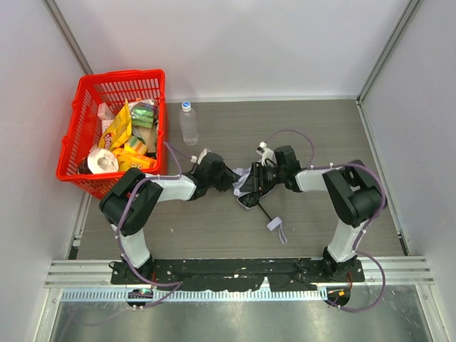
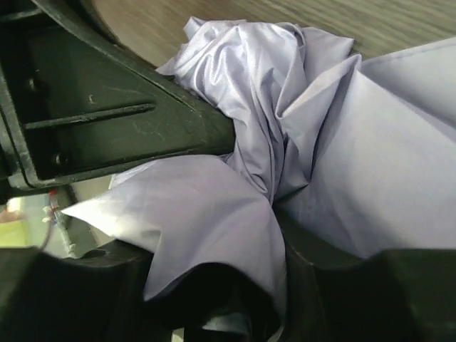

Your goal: Put away the umbrella

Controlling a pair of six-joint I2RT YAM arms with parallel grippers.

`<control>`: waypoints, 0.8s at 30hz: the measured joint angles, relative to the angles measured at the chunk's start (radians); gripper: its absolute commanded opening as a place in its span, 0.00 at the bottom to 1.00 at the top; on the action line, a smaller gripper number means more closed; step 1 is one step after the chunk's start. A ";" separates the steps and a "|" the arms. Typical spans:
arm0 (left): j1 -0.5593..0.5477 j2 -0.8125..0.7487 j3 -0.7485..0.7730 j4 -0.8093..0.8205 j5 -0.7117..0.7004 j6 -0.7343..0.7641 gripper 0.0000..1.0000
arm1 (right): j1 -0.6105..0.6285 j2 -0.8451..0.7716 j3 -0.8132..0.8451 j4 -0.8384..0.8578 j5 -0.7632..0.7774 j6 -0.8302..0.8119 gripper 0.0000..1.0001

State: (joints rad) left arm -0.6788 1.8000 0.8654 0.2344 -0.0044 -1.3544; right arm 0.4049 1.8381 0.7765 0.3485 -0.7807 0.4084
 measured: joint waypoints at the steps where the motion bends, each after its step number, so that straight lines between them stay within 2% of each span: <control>1: -0.002 0.002 0.000 0.005 0.008 0.001 0.00 | 0.009 -0.033 0.002 -0.055 0.048 -0.015 0.69; 3: -0.005 0.003 0.000 0.010 0.018 0.002 0.00 | 0.036 -0.110 0.008 -0.167 0.151 -0.048 0.74; 7: -0.006 0.005 0.000 0.010 0.023 0.000 0.00 | 0.105 -0.266 0.026 -0.345 0.364 -0.117 0.77; 10: -0.006 0.005 -0.001 0.008 0.023 -0.003 0.00 | 0.175 -0.380 0.030 -0.417 0.526 -0.152 0.78; 13: -0.006 0.005 -0.001 0.003 0.023 -0.006 0.00 | 0.266 -0.439 0.036 -0.433 0.686 -0.194 0.83; 18: -0.006 0.005 0.011 -0.023 0.022 -0.011 0.00 | 0.435 -0.415 0.039 -0.415 0.936 -0.274 0.84; 24: -0.007 0.006 0.048 -0.103 0.019 -0.027 0.00 | 0.461 -0.256 0.055 -0.332 1.092 -0.352 0.84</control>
State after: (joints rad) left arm -0.6857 1.8057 0.9138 0.1310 0.0151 -1.3819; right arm 0.8658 1.5818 0.8318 0.0162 0.3111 0.0559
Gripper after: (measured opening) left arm 0.279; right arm 0.840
